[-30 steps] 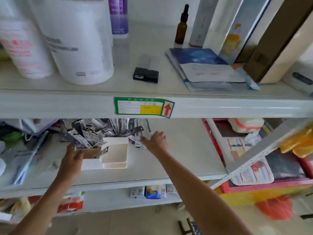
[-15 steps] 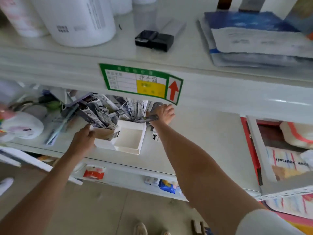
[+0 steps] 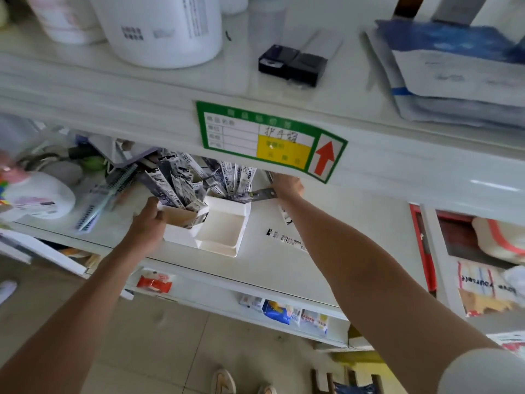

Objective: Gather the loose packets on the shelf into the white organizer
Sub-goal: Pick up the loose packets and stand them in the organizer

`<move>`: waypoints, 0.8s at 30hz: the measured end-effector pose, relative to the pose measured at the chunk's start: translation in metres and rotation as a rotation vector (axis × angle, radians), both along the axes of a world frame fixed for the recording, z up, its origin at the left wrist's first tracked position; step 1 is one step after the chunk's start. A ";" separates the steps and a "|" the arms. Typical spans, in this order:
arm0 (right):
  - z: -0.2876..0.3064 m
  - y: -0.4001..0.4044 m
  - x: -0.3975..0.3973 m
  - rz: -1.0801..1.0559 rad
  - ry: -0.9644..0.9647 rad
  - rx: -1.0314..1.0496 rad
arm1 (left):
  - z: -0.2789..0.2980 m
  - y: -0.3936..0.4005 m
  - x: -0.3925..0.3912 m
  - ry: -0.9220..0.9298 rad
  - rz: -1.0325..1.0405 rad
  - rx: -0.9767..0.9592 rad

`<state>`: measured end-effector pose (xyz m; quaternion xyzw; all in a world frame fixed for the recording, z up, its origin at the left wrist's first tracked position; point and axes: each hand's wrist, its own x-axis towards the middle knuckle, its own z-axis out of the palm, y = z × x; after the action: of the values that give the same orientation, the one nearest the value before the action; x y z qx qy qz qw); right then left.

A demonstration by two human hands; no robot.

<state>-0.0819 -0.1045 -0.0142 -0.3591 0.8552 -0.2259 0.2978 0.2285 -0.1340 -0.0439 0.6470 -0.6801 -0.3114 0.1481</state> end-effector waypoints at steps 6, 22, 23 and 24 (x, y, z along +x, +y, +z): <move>0.014 0.025 -0.044 0.300 -0.088 0.179 | -0.003 0.001 -0.001 0.015 -0.017 -0.025; -0.012 0.145 -0.032 0.449 0.513 0.089 | 0.018 0.017 0.000 0.058 -0.085 -0.018; -0.004 0.155 -0.033 0.322 0.400 0.000 | 0.016 0.018 0.002 0.073 -0.087 -0.019; 0.003 0.166 -0.031 0.192 0.296 -0.094 | 0.016 0.017 0.004 0.080 -0.091 -0.019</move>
<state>-0.1127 0.0610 -0.0111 -0.4817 0.8401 -0.1806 0.1716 0.2322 -0.1171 -0.0279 0.6010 -0.7053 -0.3370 0.1670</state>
